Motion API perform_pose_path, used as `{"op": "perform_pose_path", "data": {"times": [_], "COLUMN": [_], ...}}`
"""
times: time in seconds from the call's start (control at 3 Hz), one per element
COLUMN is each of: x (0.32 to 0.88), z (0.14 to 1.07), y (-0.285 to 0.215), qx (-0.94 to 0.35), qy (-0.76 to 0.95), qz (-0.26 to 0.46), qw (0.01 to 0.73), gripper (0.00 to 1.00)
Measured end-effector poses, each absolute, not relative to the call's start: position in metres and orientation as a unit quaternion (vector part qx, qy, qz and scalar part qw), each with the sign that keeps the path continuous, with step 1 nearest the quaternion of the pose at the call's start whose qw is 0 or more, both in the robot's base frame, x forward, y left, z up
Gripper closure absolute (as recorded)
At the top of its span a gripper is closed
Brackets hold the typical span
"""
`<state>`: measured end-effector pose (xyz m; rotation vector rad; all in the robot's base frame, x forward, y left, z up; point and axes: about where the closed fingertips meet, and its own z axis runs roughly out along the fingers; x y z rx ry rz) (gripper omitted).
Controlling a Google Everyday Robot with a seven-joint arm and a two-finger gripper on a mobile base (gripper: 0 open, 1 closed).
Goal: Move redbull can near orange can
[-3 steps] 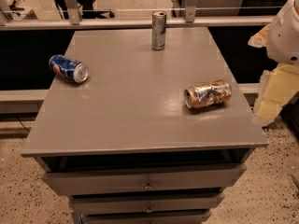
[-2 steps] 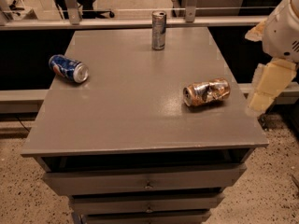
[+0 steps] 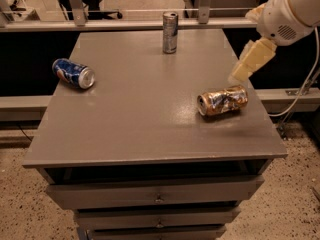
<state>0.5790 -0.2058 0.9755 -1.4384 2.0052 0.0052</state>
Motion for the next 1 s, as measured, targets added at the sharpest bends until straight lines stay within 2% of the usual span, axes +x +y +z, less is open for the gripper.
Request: {"op": "perform_pose_path", "data": {"times": [1.0], "x": [0.736], "z": [0.955], "y": [-0.137], "qx": [-0.458], "qy": [0.742], "qz": [0.102], "qw": [0.478], "gripper": [0.00]}}
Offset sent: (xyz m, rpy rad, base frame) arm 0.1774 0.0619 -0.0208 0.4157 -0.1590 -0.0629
